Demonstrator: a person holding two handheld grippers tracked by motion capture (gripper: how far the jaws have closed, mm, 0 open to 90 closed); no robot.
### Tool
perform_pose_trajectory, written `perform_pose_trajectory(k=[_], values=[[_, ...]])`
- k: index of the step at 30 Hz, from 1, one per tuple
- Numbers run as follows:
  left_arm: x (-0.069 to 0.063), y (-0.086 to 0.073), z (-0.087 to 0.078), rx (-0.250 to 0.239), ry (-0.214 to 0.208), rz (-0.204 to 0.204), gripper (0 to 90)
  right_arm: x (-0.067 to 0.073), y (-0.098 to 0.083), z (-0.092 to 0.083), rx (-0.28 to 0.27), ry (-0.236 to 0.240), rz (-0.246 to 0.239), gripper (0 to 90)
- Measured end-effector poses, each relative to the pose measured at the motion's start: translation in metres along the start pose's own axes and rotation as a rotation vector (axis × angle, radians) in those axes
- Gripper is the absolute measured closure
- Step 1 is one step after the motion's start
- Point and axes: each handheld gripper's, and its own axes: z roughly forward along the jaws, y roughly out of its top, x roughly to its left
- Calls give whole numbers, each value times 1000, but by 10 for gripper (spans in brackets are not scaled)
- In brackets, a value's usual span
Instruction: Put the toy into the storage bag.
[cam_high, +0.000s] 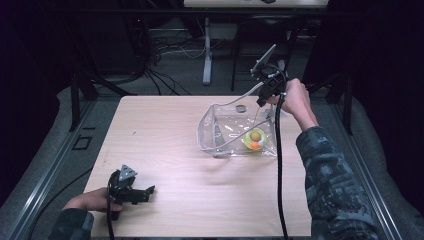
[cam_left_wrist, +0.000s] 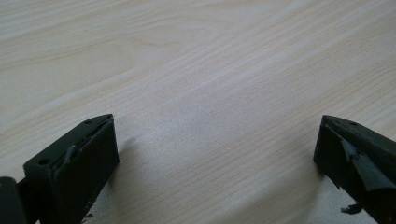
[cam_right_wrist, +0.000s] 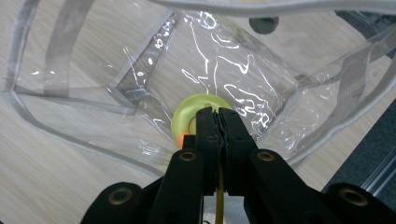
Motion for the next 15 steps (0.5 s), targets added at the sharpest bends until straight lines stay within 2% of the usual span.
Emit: perform_pose_trajectory(k=[9, 14, 15], values=[[0, 0, 0, 0, -1, 0, 0, -2, -4, -5, -6, -1, 2, 861], [0, 0, 0, 0, -1, 0, 0, 1, -7, -12, -30, 2, -2, 727], [0, 0, 0, 0, -1, 0, 0, 1, -7, -12, -30, 2, -2, 727]])
